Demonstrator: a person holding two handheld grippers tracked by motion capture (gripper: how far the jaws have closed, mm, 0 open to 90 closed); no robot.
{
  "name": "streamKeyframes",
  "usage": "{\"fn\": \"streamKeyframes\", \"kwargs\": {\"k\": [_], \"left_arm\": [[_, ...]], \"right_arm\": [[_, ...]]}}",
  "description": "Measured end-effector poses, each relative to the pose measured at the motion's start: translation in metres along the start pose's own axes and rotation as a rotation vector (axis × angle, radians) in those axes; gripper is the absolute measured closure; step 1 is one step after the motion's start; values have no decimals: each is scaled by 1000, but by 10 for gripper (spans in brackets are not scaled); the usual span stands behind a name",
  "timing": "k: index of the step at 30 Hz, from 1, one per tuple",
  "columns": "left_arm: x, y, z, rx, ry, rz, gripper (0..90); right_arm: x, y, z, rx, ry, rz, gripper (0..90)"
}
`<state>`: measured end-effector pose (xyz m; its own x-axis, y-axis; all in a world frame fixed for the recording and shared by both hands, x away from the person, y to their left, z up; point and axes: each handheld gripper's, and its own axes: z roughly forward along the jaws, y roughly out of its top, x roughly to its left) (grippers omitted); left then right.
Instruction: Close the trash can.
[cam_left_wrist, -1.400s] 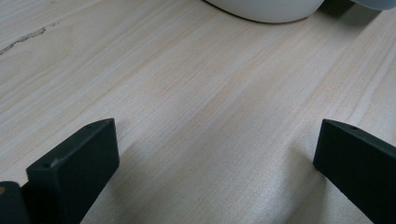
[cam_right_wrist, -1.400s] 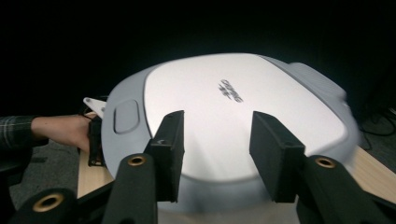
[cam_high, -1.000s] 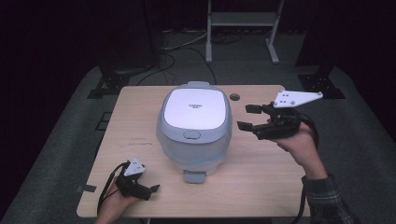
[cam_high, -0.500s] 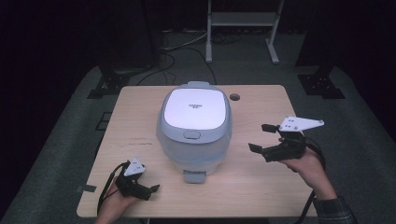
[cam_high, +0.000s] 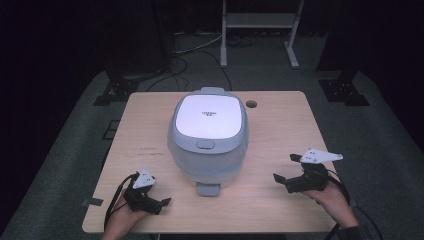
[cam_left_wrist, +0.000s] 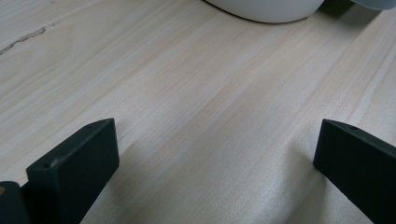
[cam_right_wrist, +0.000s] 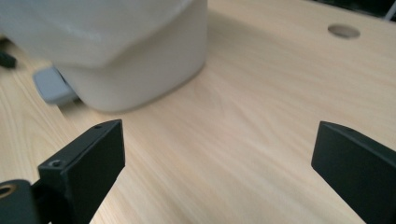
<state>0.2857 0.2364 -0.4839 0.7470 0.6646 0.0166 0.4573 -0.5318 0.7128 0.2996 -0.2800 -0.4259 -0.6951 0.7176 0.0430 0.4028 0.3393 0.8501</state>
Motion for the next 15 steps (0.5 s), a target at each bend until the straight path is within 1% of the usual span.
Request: {"fn": "streamKeyframes", "kwargs": {"k": [4, 5, 6, 10, 13, 15], "left_arm": [[0, 0, 0, -1, 0, -1, 0], [0, 0, 0, -1, 0, -1, 0], [0, 0, 0, -1, 0, -1, 0], [0, 0, 0, 0, 0, -1, 0], [0, 0, 0, 0, 0, -1, 0], [0, 0, 0, 0, 0, -1, 0]], "right_arm": [[-1, -17, 5, 43, -26, -10, 19], [-1, -22, 7, 65, -29, -12, 19], [-1, -26, 9, 76, -34, -16, 19], [2, -37, 15, 123, -41, -34, 19], [1, -44, 22, 159, -36, -29, 19], [1, -47, 27, 187, -43, -21, 19]]}}
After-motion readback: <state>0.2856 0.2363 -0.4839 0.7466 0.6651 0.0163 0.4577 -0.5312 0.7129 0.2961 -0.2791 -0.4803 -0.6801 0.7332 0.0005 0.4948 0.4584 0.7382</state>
